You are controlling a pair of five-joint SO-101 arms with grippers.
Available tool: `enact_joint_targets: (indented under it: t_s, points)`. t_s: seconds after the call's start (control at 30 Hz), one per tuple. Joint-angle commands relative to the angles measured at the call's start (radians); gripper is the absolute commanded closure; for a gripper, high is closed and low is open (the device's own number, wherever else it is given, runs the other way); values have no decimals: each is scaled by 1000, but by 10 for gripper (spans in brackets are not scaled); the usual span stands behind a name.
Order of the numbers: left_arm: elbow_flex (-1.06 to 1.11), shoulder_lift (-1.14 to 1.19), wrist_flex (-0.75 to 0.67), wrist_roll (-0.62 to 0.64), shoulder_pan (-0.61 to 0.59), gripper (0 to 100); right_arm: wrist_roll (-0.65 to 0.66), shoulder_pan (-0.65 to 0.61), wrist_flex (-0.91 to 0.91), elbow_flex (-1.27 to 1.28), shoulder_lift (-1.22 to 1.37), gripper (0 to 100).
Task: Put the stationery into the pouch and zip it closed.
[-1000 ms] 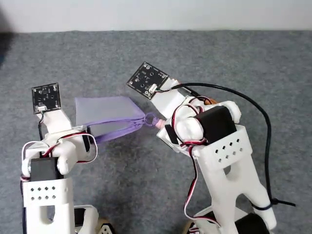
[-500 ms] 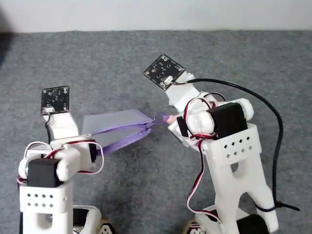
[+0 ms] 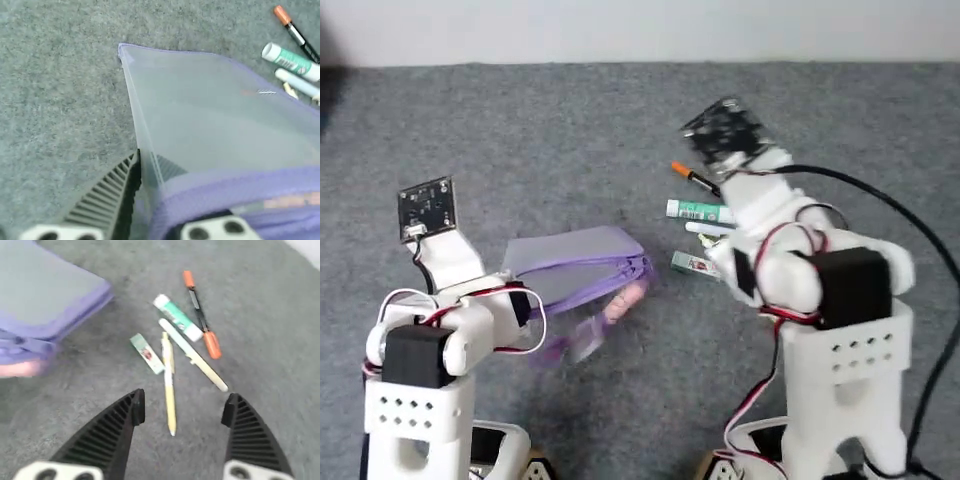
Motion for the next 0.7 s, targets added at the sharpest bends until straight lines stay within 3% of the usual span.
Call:
enact_joint_targets:
  t_s: [0.0,0.27,0.5,0.67]
  points:
    - [-7,8,-28,26,-8,988,14,99,42,-2,8,776]
    - [-7,8,-21,21,-89,988,32,145,38,44,275,779]
    - [-5,8,-21,21,-89,988,44,56,-22,43,503,779]
    - [-5,6,-21,21,-95,988,181,-30,-88,43,598,779]
